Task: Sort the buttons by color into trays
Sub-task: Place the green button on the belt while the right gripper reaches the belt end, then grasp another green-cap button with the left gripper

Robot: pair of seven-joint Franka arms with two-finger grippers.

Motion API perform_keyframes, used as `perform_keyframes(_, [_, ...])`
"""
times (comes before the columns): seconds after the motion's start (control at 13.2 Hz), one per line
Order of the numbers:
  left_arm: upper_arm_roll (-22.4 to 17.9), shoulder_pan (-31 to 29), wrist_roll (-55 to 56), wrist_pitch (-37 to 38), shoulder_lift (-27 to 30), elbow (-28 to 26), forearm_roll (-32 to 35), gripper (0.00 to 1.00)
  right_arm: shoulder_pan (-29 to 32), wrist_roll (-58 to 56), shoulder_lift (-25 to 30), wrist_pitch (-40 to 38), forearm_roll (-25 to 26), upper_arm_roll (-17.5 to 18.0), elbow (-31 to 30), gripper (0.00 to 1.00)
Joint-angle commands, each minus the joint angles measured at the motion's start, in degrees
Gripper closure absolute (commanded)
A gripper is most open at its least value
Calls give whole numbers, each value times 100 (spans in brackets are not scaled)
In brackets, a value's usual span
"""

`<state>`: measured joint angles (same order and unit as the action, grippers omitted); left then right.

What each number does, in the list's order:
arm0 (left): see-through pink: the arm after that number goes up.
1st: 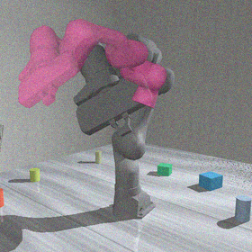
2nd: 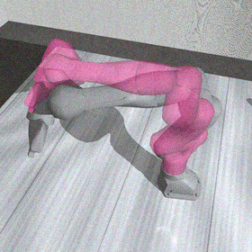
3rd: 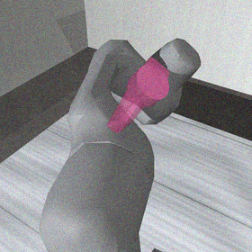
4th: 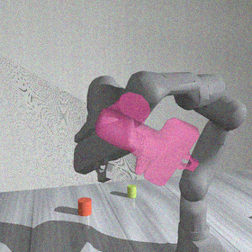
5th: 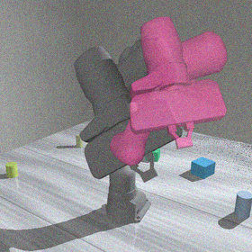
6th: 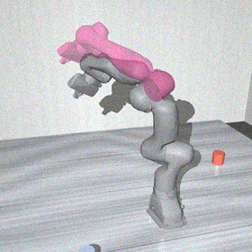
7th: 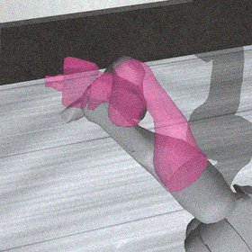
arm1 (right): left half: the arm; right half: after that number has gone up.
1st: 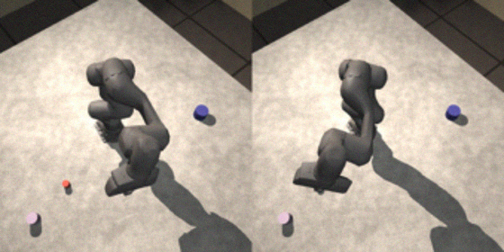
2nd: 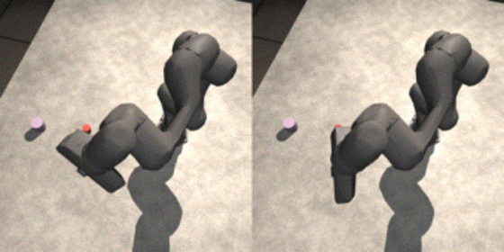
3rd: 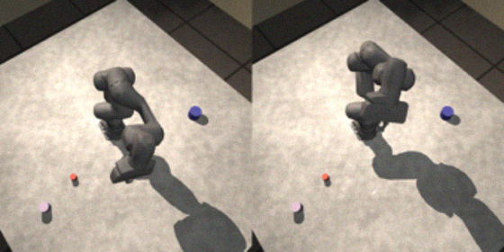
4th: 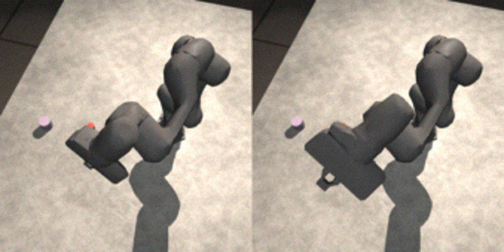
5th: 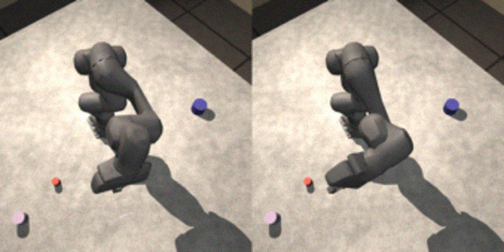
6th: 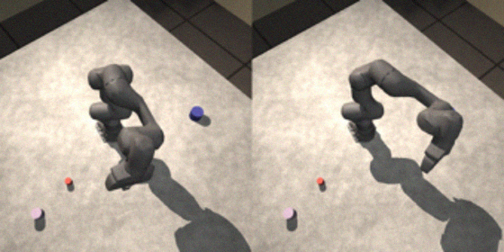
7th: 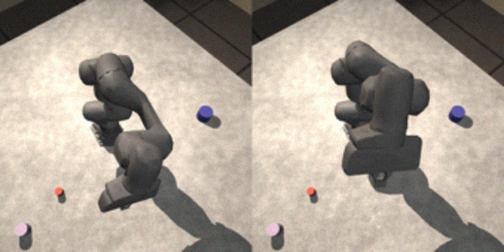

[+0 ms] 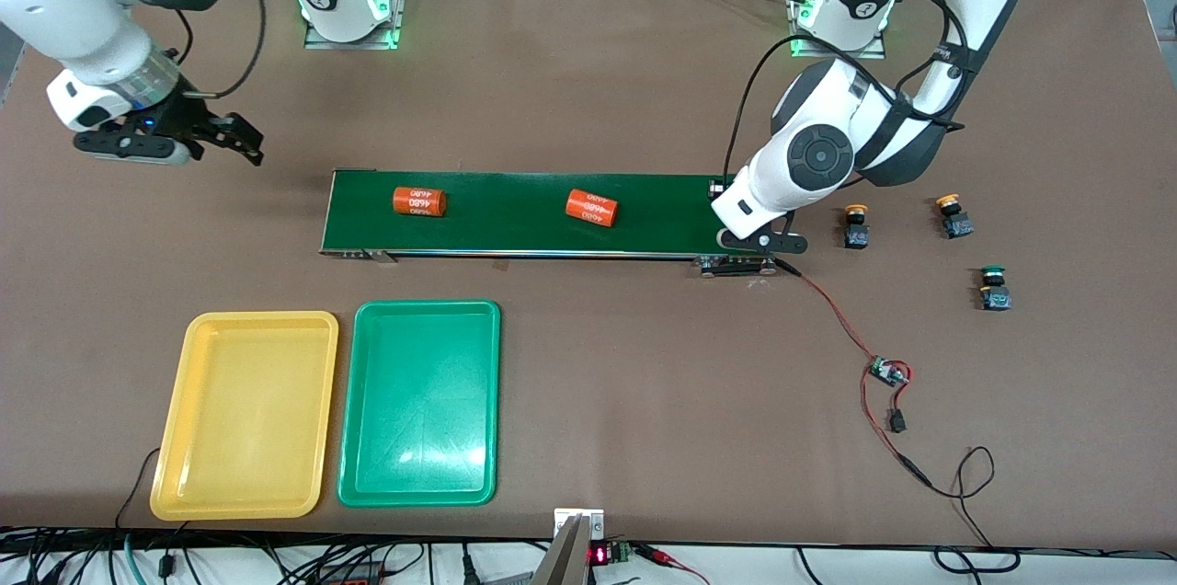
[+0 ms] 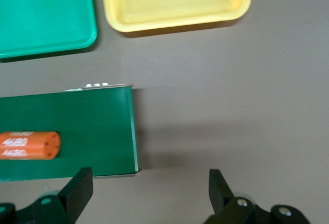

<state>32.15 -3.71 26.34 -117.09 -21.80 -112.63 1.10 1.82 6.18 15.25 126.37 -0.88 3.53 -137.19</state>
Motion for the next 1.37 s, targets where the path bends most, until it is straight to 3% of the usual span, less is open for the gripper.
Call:
perform_keyframes(0.0, [2,-50,3,-410,106,-513,-198,100,-6,129,-22,55,0,235,96,0])
perform_keyframes(0.23, [168,20,3,-455,123,-585,-198,96,11,279,-171,46,8,605,245,0])
perform_keyframes(0.3, [169,20,-40,-463,115,-576,-181,76,-15,287,-320,37,17,631,341,0])
perform_keyframes(0.38, [169,20,-41,-472,115,-541,-189,29,-67,304,-460,-6,17,727,490,0])
perform_keyframes(0.46, [169,-50,-93,-455,184,-498,-180,0,-77,322,-540,-7,17,789,570,0])
perform_keyframes(0.76, [107,-383,-182,-297,544,-129,-207,0,-68,331,-673,-15,17,799,659,0])
perform_keyframes(1.06, [-410,-1462,-190,-279,502,-93,-93,0,-77,313,-735,-24,-17,807,685,0])
perform_keyframes(1.29, [-482,-2298,-182,-340,195,-75,397,0,-15,331,-865,-462,-53,790,1114,0])
